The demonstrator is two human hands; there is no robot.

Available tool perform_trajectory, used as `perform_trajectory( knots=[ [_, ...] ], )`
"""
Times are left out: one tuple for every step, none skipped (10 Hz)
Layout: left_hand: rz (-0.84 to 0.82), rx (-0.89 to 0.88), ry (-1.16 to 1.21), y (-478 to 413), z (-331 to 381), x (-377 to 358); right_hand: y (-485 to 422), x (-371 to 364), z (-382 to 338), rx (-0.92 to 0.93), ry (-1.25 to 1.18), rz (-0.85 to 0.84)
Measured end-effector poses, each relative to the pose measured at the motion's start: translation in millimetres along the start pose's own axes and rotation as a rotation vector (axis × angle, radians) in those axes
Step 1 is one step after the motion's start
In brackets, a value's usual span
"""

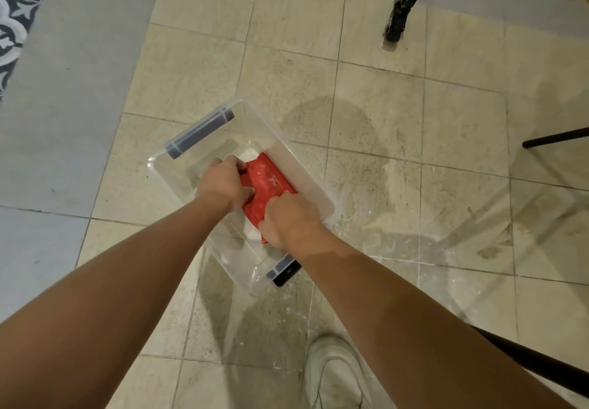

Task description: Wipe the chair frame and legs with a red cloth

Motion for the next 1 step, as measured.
perform_trajectory(
  knots=[
    [0.087,-0.047,-0.013,13.0,10.2,17.3,8.8,16.3,-2.1,0.012,-0.077,0.052]
  ],
)
Point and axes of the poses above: each hand's wrist, its own y-axis away from the middle knuckle, its own x-axis out of the back of the hand, z = x × y, the point moved 8 cm from there along -y, towards the middle knuckle, and after that the axes turned 1 degree about -z, right-handed, at the moved point
